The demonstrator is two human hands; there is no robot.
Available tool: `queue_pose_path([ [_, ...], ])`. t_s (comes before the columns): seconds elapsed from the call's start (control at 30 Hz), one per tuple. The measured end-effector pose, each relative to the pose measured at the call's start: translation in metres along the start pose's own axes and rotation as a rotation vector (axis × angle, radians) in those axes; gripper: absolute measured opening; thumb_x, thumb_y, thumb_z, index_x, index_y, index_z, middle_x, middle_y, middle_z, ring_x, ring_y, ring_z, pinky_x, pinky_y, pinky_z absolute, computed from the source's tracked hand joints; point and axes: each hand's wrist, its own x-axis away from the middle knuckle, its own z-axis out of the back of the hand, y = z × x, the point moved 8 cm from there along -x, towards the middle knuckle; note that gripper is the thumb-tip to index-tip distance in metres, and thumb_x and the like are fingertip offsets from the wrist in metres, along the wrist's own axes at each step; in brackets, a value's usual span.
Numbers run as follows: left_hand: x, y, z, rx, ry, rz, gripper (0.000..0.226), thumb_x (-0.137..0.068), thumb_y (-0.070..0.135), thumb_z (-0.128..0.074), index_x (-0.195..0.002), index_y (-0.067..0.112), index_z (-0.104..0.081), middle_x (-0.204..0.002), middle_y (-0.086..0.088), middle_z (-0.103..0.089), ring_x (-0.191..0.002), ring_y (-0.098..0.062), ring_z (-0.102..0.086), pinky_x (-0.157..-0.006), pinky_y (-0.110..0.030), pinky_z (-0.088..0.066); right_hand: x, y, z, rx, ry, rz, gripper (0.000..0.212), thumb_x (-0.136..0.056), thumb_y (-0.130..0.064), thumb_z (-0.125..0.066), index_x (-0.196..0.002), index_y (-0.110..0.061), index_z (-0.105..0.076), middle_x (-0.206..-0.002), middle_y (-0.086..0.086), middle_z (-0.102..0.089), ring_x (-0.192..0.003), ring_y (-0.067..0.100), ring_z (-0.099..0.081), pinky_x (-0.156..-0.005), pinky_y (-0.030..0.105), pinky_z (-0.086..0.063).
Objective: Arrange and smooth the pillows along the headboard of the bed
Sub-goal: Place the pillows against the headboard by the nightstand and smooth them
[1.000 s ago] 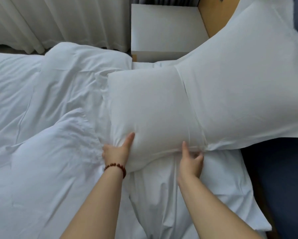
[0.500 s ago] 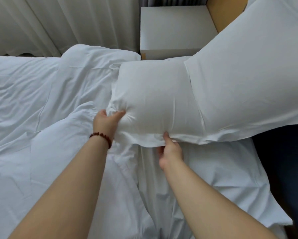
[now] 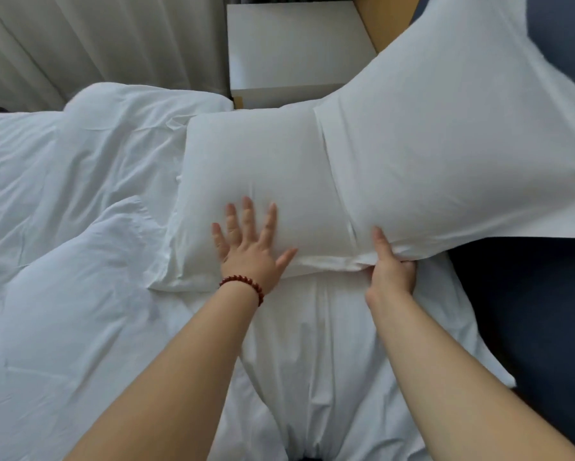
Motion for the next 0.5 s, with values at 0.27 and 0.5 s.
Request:
queue_pose_path([
  [0.27, -0.005, 0.037, 0.030, 0.051, -0.027, 0.004, 0.086, -0.085, 0.083, -0.017, -0.154, 0.041, 0.013, -0.163, -0.003, 0.022, -0.148, -0.034, 0.022, -0.116, -0.058, 0.011, 0.009, -0.062, 0.048, 0.056, 0.085, 0.217, 0.028, -0.085, -0.029, -0.075, -0.103, -0.020, -0.056, -0.093, -0.007, -0.066, -0.083, 0.003, -0.064, -0.072, 0.014, -0.049],
  [0.5, -0.019, 0.114, -0.017, -0.090, -0.219, -0.208, 0.085, -0.086, 0.082, -0.014, -0.154, 0.041, 0.015, -0.157, -0.001, 0.036, -0.141, -0.034, 0.038, -0.115, -0.059, 0.017, -0.001, -0.099, 0.070, 0.233, 0.206, 0.245, 0.035, -0.087, -0.033, -0.072, -0.066, -0.017, -0.049, -0.063, -0.001, -0.053, -0.059, 0.014, -0.046, -0.064, 0.030, -0.043],
])
